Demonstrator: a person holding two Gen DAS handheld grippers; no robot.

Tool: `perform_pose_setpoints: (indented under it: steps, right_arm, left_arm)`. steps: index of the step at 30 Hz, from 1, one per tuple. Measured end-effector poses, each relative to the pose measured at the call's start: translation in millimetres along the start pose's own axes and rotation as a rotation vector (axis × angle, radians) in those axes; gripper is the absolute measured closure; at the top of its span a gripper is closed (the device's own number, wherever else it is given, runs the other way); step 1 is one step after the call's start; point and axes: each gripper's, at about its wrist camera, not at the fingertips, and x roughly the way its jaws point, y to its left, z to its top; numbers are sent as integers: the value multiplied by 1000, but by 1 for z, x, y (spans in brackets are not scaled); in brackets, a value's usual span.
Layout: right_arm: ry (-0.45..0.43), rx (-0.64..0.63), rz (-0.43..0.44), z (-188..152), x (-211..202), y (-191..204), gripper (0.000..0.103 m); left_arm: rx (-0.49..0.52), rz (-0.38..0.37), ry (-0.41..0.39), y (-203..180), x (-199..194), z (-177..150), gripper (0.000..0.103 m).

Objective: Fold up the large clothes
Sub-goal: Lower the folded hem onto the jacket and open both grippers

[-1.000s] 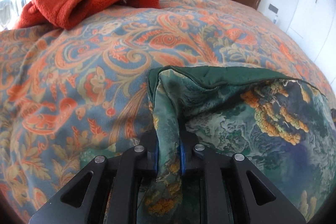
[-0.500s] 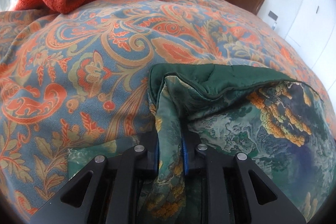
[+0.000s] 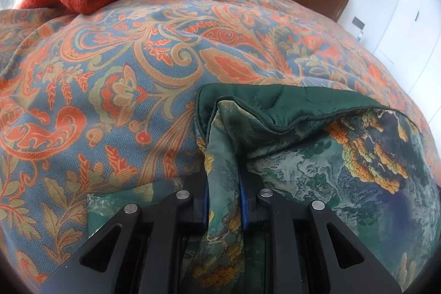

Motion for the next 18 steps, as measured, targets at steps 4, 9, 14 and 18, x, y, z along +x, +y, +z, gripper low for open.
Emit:
perform_pose_setpoints:
  steps: [4, 9, 14, 18]
  right_arm:
    - [1, 10, 11, 1, -1, -2, 87]
    - [1, 40, 39, 1, -2, -7, 87]
    - [9, 56, 56, 1, -3, -10, 86]
    - [39, 82, 88, 6, -7, -16, 84]
  left_arm:
    - [-6, -7, 3, 2, 0, 0, 83]
    - [-38, -43, 9, 7, -2, 1, 82]
    - [-51, -59, 31, 9, -11, 7, 69]
    - [-105, -40, 53, 19, -23, 15, 22]
